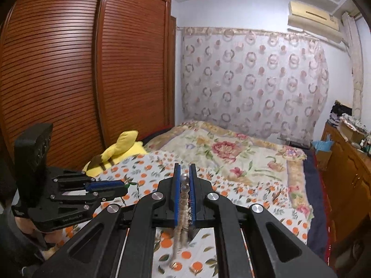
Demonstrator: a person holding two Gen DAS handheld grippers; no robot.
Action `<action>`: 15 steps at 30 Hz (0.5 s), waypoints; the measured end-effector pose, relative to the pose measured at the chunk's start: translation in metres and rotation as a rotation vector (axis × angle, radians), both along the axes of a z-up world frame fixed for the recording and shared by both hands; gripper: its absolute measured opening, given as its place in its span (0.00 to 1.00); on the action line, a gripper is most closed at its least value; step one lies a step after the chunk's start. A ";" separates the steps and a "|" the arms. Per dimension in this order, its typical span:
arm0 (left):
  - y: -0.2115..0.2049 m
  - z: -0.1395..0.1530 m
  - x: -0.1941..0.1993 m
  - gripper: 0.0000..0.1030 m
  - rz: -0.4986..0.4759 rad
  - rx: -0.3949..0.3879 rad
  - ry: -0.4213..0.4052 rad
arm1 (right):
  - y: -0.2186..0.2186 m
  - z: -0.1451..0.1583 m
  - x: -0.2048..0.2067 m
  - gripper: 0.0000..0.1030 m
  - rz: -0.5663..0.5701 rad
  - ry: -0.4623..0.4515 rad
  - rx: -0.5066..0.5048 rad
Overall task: Organize jewelry
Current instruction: 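Lift and carry the pendant with the left tool while the right tool carries the bead strand to the box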
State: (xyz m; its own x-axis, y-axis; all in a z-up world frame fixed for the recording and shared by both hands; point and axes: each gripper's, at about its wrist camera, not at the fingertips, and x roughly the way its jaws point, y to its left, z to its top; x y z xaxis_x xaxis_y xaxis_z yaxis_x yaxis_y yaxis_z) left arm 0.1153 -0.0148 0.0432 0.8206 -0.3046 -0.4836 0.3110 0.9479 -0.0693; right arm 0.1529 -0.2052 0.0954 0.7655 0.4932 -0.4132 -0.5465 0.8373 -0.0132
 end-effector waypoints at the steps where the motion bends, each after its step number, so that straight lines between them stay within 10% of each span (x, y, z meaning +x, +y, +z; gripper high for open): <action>1: -0.001 0.002 0.004 0.08 0.001 0.001 -0.001 | -0.001 0.001 0.004 0.08 -0.002 0.003 0.006; 15: -0.011 -0.004 0.075 0.08 0.024 0.028 0.039 | -0.004 0.020 0.063 0.08 -0.023 -0.018 0.017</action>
